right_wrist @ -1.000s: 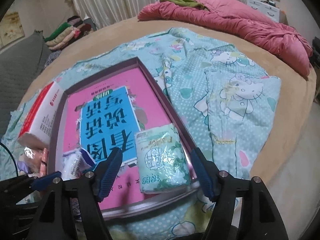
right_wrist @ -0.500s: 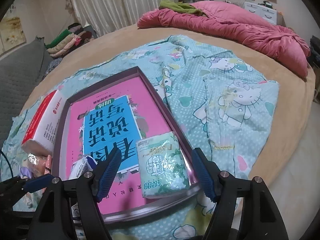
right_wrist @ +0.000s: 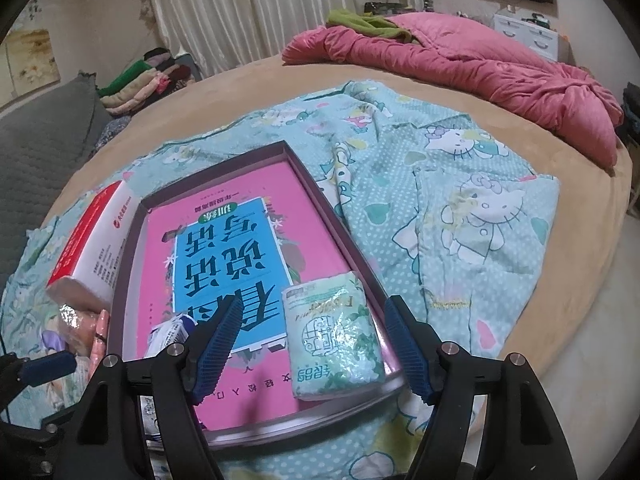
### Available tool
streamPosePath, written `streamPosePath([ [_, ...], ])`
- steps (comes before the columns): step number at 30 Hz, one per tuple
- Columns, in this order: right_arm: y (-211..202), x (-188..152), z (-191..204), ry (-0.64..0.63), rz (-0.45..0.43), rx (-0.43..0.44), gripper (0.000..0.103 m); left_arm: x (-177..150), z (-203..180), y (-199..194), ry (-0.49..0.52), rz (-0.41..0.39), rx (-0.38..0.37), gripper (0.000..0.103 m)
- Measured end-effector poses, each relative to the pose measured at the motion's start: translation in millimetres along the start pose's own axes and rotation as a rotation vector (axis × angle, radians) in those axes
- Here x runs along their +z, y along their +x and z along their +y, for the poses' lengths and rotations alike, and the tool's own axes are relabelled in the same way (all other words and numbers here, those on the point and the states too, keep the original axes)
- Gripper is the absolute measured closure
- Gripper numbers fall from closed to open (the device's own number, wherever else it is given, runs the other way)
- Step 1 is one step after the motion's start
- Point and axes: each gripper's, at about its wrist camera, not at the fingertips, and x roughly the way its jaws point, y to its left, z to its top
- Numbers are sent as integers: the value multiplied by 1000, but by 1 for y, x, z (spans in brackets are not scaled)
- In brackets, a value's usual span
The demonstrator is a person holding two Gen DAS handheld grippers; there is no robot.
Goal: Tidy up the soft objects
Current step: 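Lower the packet and tissue pack into the pink box and open both tools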
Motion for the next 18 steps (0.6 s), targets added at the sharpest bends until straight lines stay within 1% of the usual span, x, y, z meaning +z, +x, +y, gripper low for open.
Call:
streamPosePath([
  [4, -4, 0, 4, -18, -22, -3, 28, -2, 4, -8, -1, -12, 13, 28],
  [6, -7, 0, 6, -24, -39, -6, 22, -3, 7, -10, -8, -16, 15, 28],
  [18, -23, 2, 12, -49, -104, -13, 21, -13, 24, -25, -31, -36, 38, 27],
])
